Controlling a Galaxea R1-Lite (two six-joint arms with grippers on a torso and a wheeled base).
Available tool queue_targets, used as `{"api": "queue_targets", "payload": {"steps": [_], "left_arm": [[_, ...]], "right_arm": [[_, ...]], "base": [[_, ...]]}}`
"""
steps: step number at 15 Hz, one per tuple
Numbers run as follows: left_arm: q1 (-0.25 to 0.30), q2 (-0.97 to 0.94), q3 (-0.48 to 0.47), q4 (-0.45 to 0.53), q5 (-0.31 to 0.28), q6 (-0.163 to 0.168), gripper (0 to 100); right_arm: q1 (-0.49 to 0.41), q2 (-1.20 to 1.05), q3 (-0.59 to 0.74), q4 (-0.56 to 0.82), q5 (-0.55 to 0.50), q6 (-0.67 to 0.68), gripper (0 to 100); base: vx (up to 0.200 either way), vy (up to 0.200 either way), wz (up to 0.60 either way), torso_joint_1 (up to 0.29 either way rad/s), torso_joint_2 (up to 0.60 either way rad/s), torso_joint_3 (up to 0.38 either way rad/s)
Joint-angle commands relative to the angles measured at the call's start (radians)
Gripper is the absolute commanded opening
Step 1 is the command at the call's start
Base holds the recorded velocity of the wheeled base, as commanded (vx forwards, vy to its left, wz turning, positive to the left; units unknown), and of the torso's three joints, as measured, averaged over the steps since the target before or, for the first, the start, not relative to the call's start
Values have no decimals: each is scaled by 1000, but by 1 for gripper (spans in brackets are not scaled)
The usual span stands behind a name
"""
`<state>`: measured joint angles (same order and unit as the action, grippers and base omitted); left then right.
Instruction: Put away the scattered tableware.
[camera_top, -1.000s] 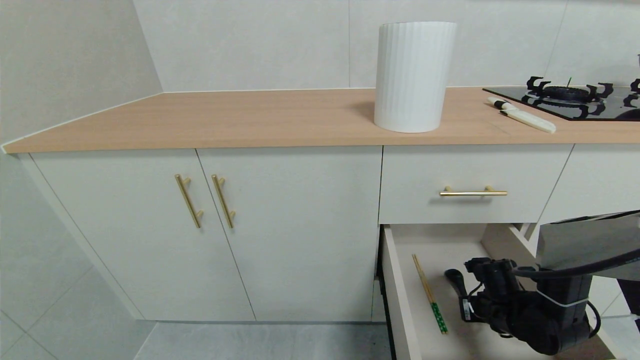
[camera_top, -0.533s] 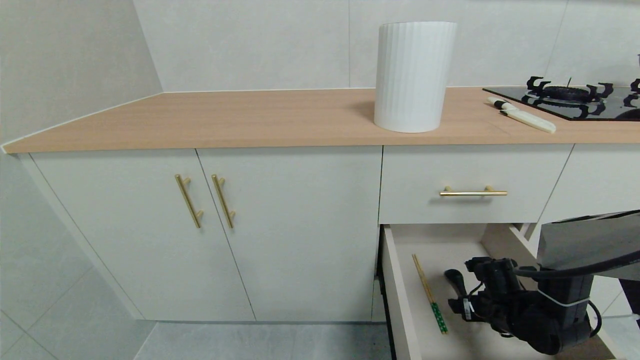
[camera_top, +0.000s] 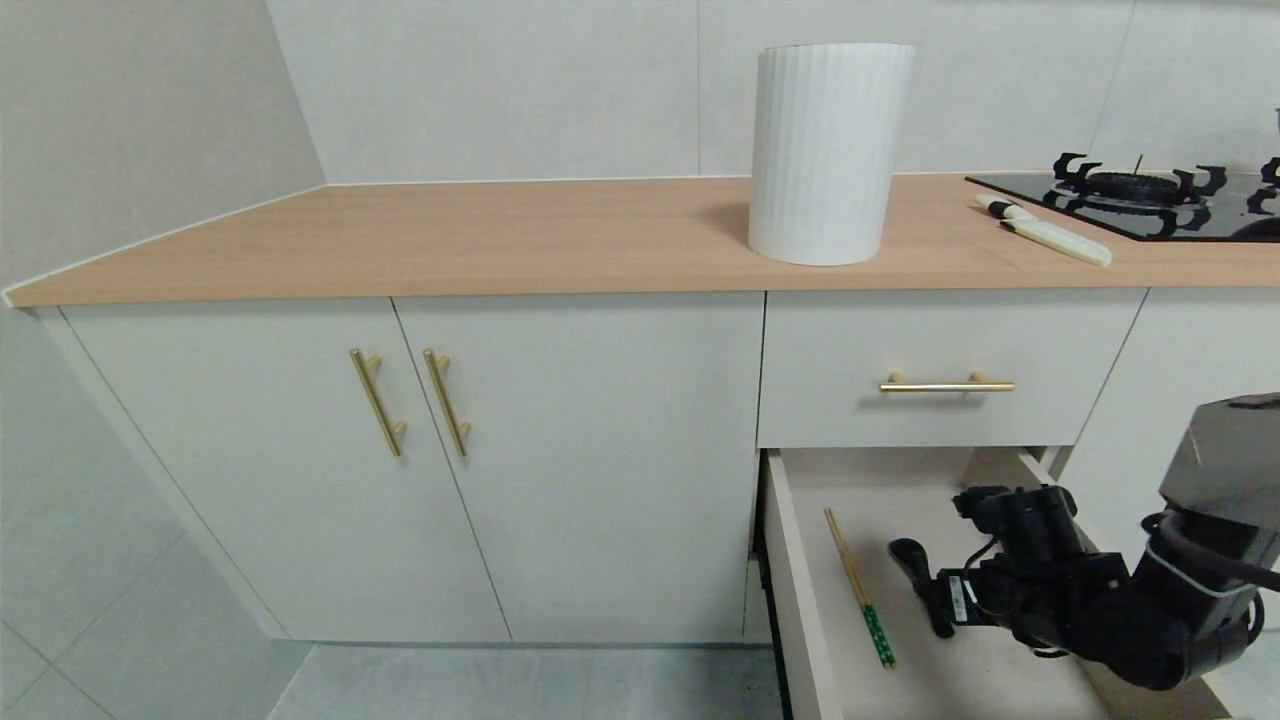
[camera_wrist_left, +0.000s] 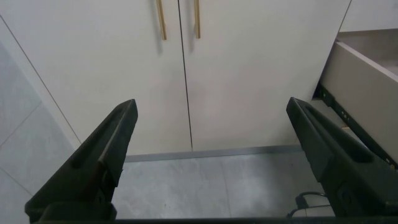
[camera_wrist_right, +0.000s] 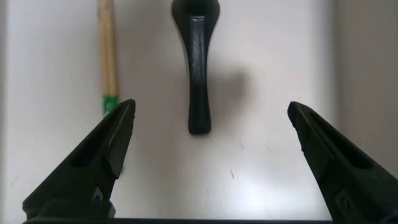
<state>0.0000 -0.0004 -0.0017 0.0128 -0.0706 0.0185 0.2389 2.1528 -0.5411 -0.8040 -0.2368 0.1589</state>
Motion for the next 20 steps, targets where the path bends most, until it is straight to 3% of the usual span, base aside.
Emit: {"api": "queue_targets", "payload": {"steps": [1, 8, 12, 18, 20], "left_arm": [[0, 0, 0, 0, 0, 0, 100], [0, 0, 0, 0, 0, 1, 100], [0, 0, 0, 1, 0, 1, 100], [0, 0, 0, 0, 0, 0, 100], [0, 0, 0, 0, 0, 0, 100]], "right_arm": [[23, -231, -3, 157, 14, 4, 100], [63, -495, -79, 562, 68, 5, 100], [76, -582, -94, 668, 122, 4, 100], [108, -654, -111, 760, 125, 1, 100], [115, -654, -106, 760, 125, 1, 100]], "base": [[0, 0, 0, 0, 0, 0], [0, 0, 0, 0, 0, 0], [0, 0, 0, 0, 0, 0], [-200, 0, 0, 2, 2, 6], [0, 0, 0, 0, 0, 0]]}}
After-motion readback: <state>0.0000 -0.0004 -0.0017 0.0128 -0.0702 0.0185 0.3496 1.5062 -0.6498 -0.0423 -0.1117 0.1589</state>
